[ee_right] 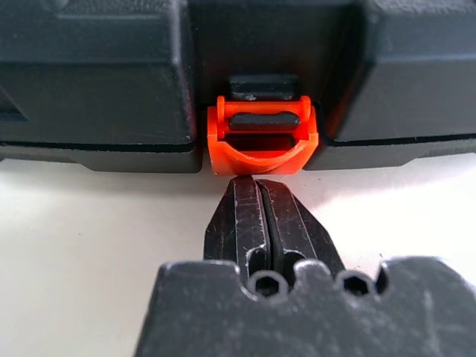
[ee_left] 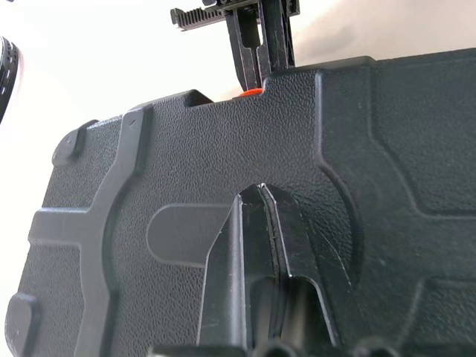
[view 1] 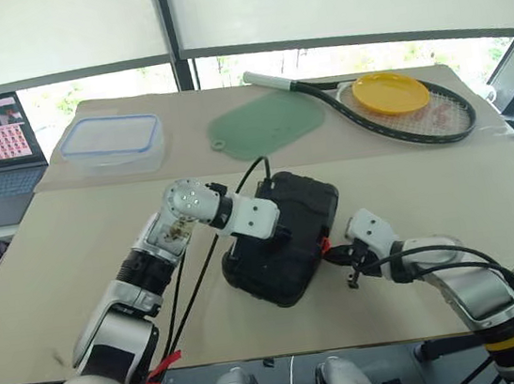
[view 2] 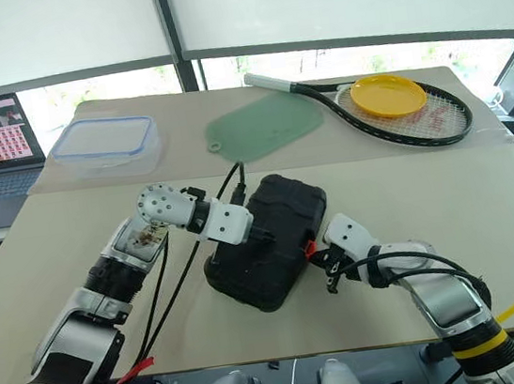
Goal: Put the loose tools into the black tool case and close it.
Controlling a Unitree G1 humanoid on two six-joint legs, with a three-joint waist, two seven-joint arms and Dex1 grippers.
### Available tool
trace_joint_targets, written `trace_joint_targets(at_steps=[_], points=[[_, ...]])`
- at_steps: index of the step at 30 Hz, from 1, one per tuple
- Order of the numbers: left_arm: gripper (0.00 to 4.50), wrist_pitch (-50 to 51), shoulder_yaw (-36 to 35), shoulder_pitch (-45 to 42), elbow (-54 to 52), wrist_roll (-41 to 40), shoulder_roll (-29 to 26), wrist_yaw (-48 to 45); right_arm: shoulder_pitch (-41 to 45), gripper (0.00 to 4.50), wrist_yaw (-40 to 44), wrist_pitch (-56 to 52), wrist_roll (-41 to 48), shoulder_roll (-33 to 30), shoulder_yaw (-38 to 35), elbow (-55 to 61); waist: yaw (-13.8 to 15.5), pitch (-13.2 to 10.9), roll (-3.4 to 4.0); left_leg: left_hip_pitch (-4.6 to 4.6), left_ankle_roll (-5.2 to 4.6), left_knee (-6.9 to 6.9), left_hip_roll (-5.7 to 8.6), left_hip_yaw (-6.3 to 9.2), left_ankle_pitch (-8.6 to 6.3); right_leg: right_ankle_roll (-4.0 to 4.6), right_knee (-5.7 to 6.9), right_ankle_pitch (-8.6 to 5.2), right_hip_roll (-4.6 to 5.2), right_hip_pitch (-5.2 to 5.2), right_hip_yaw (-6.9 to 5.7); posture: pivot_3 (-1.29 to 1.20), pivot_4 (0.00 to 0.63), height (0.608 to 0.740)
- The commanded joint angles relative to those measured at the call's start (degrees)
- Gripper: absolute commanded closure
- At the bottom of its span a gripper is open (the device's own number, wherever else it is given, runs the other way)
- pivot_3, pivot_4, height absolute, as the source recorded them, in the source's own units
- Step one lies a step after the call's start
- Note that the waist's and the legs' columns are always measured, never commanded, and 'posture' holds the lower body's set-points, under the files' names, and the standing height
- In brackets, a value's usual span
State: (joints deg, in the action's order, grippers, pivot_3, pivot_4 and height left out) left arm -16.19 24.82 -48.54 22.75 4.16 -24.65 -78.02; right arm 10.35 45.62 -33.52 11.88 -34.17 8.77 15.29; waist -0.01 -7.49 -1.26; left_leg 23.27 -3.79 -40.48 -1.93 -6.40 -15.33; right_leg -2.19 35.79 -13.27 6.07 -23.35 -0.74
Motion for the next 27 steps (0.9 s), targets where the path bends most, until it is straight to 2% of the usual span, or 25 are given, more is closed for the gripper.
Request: trace_joint_targets(at_steps=[1, 8, 13, 17, 19, 23, 27], points=[[4.47, 1.18, 3.99, 2.67, 2.85, 3.17, 0.44, -0.84, 2.00, 4.50, 0.02, 0.78, 5.70, 1.78, -4.66, 8.07, -0.10, -0.01, 0.00, 0.01, 0.01, 0.06, 0.01, -0.01, 0.01, 0.00, 0.00, 0.00, 0.00, -0.02, 0.02, 0.00, 0.150, 0.738], [4.47, 0.26, 4.56, 2.44, 3.85, 3.56, 1.23, -0.45, 1.26, 4.50, 0.41, -2.21, 7.69, 1.19, -5.61, 12.24, -0.73, -0.09, -0.06, 0.00, 0.02, 0.20, 0.00, -0.04, 0.02, -0.02, -0.01, 0.01, -0.02, -0.11, 0.03, 0.00, 0.150, 0.738], [4.47, -0.17, 4.55, 2.07, 4.38, 3.54, 1.53, -0.47, -1.77, 4.50, 1.61, -4.16, 6.66, -3.91, -7.03, 13.99, -0.66, -0.10, -0.06, -0.01, 0.04, 0.29, 0.01, -0.04, 0.03, -0.03, -0.01, 0.01, -0.03, -0.14, 0.03, 0.00, 0.150, 0.738], [4.50, -0.77, 4.06, 1.37, 5.26, 3.48, 1.04, -0.98, -5.02, 3.45, 2.34, -3.53, 7.68, -5.99, -8.66, 13.82, -0.13, -0.10, -0.12, 0.01, 0.05, 0.35, 0.04, -0.03, 0.03, -0.09, -0.15, -0.02, 0.01, -0.09, 0.01, 0.00, 0.150, 0.738], [4.50, -1.00, 3.95, 1.18, 5.48, 3.46, 0.74, -1.10, -5.27, 2.58, 2.08, -2.26, 7.35, -5.63, -8.10, 12.44, 0.11, -0.09, -0.13, -0.01, 0.05, 0.48, 0.04, -0.02, 0.03, -0.07, -0.35, -0.02, 0.00, -0.03, -0.02, 0.00, 0.150, 0.738], [4.50, -1.14, 3.88, 1.14, 5.14, 3.48, 0.17, -1.53, -4.34, 1.37, 2.07, 0.50, 5.81, -4.60, -5.83, 8.18, 0.10, -0.10, -0.14, -0.01, 0.04, 0.53, 0.05, -0.04, 0.03, -0.02, -0.49, 0.01, 0.00, 0.00, -0.02, 0.00, 0.150, 0.738], [4.50, -1.04, 3.79, 1.27, 4.56, 3.38, -0.20, -1.69, -3.27, 1.37, 1.89, 2.36, 5.29, -3.74, -5.27, 5.29, 0.18, -0.10, -0.13, 0.00, 0.04, 0.58, 0.05, -0.04, 0.03, -0.02, -0.57, 0.01, -0.01, 0.01, -0.03, 0.00, 0.150, 0.738]])
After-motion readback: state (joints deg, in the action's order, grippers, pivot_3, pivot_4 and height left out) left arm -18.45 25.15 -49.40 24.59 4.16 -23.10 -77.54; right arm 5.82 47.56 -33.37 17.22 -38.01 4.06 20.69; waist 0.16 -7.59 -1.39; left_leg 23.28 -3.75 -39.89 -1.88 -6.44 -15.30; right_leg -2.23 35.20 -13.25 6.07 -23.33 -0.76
